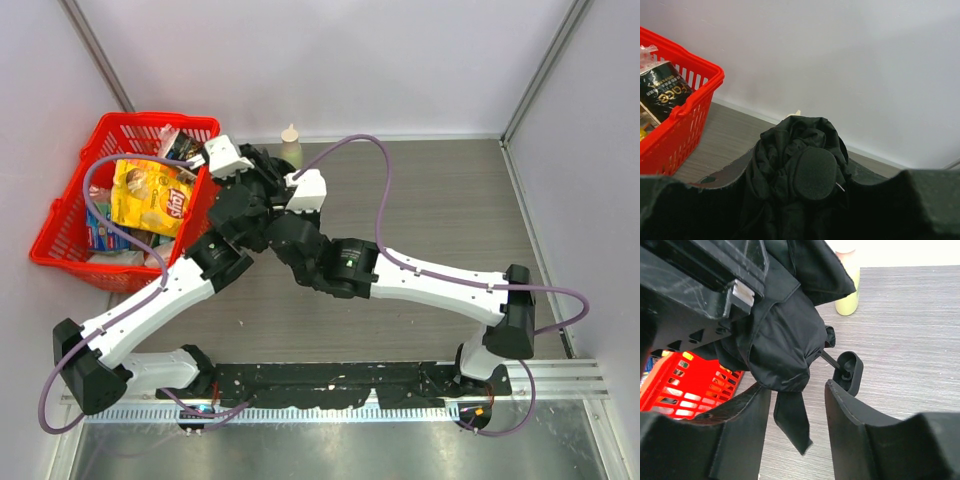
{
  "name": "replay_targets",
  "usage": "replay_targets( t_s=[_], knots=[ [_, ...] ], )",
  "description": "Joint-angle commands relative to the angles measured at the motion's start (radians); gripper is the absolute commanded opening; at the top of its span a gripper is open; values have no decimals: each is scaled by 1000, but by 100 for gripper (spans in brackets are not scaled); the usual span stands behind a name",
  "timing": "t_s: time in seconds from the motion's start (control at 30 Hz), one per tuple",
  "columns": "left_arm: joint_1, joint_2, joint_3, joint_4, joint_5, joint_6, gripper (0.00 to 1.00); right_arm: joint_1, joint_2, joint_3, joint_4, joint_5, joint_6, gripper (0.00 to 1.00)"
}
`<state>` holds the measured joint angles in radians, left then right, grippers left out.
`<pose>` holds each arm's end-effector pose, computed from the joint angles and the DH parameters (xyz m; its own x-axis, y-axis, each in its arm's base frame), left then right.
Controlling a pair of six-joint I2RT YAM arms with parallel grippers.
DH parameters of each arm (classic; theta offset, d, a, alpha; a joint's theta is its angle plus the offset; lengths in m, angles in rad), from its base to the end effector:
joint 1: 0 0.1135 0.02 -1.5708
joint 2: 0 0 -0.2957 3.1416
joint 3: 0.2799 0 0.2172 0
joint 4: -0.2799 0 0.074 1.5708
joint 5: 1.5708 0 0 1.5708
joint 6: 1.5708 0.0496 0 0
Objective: Put away the umbrella
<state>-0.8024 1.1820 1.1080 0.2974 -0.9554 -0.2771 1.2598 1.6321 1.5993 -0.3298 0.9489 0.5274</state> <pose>0.1824 -0.1305 0.4543 0.1859 -0.4196 -0.8885 -0.0909 0.8930 -0.4408 0.1439 0.3160 0.4253 -0.2559 0.1620 -0.9530 -0.2237 0.9492 0.2214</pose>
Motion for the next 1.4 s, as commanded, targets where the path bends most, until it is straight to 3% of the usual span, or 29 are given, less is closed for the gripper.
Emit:
replay_targets(
  t_s=[0.0,0.17,0.23,0.27,0.3,0.4,0.53,0.57,0.63,0.7,0.8,0.87,0.9,0.97,1.1,1.17,1.3,1.37],
  knots=[
    [-12,-27,27,98,-55,12,0,1,3,15,12,56,17,43],
    [-14,-41,21,86,-63,44,0,0,-78,-93,11,34,-10,26],
    [-12,-47,9,86,-46,50,0,-10,-124,-128,-6,-48,-23,17],
    [-12,-51,1,88,-37,53,0,-25,-153,-136,-37,-91,-21,6],
    [-14,-54,-11,92,-20,62,0,-54,-162,-130,-66,-180,-18,1],
    [-12,-67,-36,101,64,93,0,-106,-247,-177,-129,-347,-15,1],
    [-12,-99,-65,86,219,111,0,-318,-383,-366,36,-1019,49,1],
    [-12,-111,-74,80,280,122,0,-382,-409,-424,72,-1255,62,1],
    [-12,-134,-83,46,425,151,0,-427,-414,-459,124,-1507,95,1],
    [-11,-151,-67,-38,551,170,0,-450,-413,-472,132,-1686,100,1],
    [-12,-173,-28,-194,667,145,0,-483,-433,-496,121,-1832,88,0],
    [-12,-179,-1,-294,717,113,0,-522,-439,-471,30,-1855,22,1],
    [-14,-185,4,-354,734,96,0,-540,-436,-457,-95,-1845,-74,1],
    [-11,-196,13,-432,771,63,0,-556,-423,-395,-272,-1752,-227,1],
    [-12,-205,35,-582,874,-5,0,-563,-399,-334,-437,-1538,-381,1],
    [-11,-216,33,-624,951,-43,0,-562,-390,-334,-466,-1439,-428,1],
    [-9,-252,-7,-623,1044,-96,0,-562,-387,-375,-430,-1529,-487,3],
    [-4,-266,-14,-624,1087,-108,0,-562,-382,-392,-423,-1489,-503,8]
  ],
)
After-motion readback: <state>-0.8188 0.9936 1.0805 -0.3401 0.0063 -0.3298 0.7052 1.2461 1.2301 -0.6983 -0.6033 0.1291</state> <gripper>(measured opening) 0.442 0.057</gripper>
